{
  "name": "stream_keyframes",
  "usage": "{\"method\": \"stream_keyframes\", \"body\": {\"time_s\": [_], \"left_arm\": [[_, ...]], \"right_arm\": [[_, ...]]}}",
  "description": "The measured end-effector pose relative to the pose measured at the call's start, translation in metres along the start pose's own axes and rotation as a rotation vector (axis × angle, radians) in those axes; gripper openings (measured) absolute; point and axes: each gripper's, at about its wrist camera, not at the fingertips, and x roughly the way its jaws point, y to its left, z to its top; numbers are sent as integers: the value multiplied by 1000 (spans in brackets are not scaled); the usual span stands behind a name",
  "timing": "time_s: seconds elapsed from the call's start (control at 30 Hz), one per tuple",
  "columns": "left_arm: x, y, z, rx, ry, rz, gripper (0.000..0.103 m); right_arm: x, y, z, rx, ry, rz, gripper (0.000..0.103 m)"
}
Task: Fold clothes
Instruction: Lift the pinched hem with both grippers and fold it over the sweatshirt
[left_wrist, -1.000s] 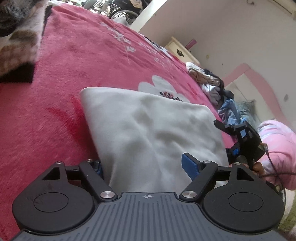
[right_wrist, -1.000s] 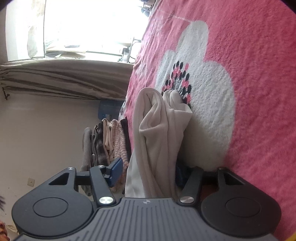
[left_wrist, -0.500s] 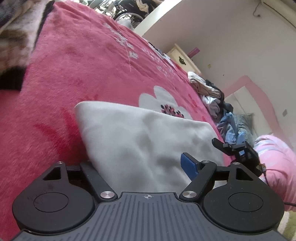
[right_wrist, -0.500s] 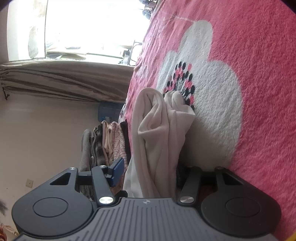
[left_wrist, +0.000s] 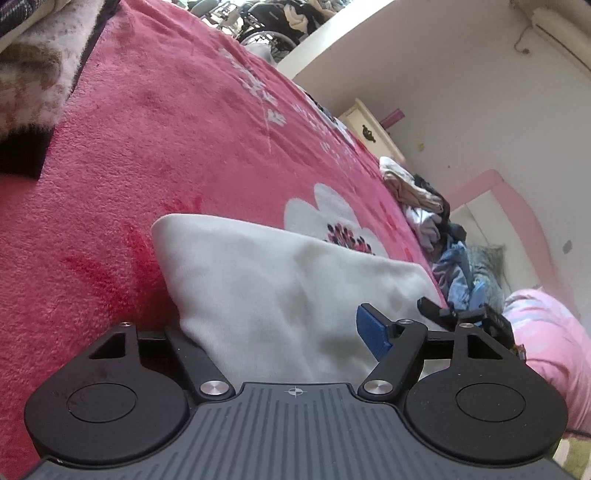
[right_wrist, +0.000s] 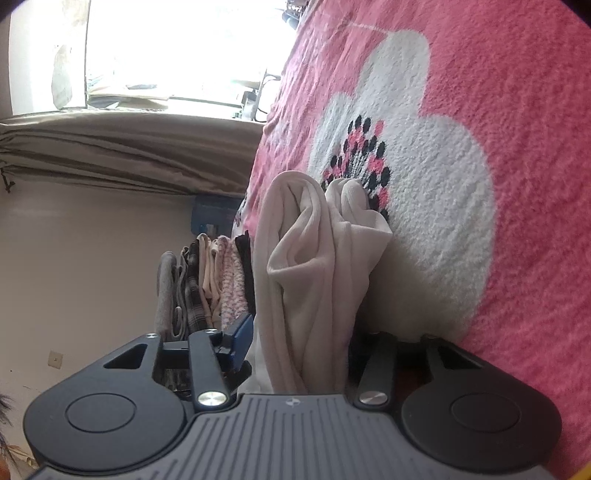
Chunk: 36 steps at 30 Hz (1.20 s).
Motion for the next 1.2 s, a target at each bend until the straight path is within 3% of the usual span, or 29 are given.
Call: {"method": "stream_keyframes", "body": {"time_s": [0.17, 0.23, 0.4, 0.6, 0.8, 0.93, 1.2], "left_arm": [[-6, 5, -1, -78, -38, 54, 43], [-9, 4, -1, -102, -46, 78, 33], [-14, -18, 1, -17, -63, 169, 18], [-16, -40, 14, 64, -94, 236, 14], [-7, -45, 46, 139, -127, 312, 14], [9, -53, 80, 233, -170, 397, 14], [56, -61, 147, 322, -234, 618, 14]], "right_arm": [[5, 6, -3, -42, -1, -75, 29], [6, 13, -6, -77, -10, -105, 27], [10, 38, -15, -197, -36, -184, 24], [13, 60, -11, -269, -56, -202, 23], [39, 73, 14, -305, -64, -193, 23], [71, 86, 45, -330, -74, -190, 23], [139, 110, 110, -364, -104, -205, 22]]}}
